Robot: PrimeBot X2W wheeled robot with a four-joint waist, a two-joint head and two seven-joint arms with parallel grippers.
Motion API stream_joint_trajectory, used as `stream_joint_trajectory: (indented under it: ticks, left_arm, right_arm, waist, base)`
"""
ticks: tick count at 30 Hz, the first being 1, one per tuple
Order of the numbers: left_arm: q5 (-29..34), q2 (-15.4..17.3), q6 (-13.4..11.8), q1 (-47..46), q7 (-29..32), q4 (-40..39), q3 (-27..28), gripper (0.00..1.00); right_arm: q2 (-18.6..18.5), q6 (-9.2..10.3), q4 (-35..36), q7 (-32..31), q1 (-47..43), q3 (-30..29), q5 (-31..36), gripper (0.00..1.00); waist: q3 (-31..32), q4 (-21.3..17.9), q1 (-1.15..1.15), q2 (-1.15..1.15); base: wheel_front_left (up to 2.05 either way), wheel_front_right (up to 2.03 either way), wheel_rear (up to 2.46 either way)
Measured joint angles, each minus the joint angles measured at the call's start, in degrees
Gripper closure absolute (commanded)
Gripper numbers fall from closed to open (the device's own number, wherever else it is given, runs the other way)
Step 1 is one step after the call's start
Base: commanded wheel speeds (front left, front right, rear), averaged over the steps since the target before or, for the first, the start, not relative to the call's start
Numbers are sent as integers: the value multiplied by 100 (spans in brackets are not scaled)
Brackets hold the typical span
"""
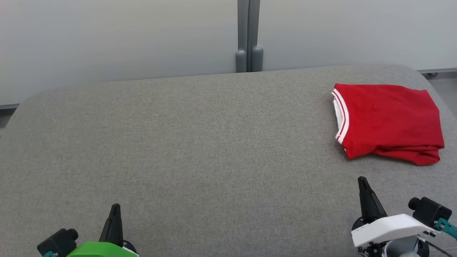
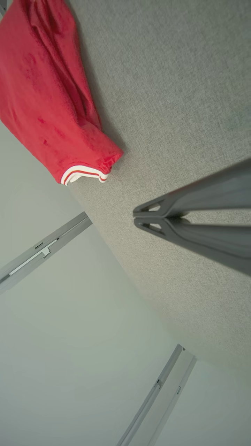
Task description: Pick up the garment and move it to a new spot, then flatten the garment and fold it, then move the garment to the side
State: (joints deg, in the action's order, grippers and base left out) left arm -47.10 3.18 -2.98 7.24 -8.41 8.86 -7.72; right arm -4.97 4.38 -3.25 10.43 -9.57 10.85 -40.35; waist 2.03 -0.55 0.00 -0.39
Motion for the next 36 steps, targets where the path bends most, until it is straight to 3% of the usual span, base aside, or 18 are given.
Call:
stream_joint_trajectory:
  ticks: [36]
  left_arm:
    - [-2387, 13, 457, -448, 643, 325, 445, 100]
  right_arm:
    - [-69, -504, -499, -583, 562, -595, -2903, 100]
  waist:
    - [-116, 30, 0, 0]
  base:
    - [0, 0, 0]
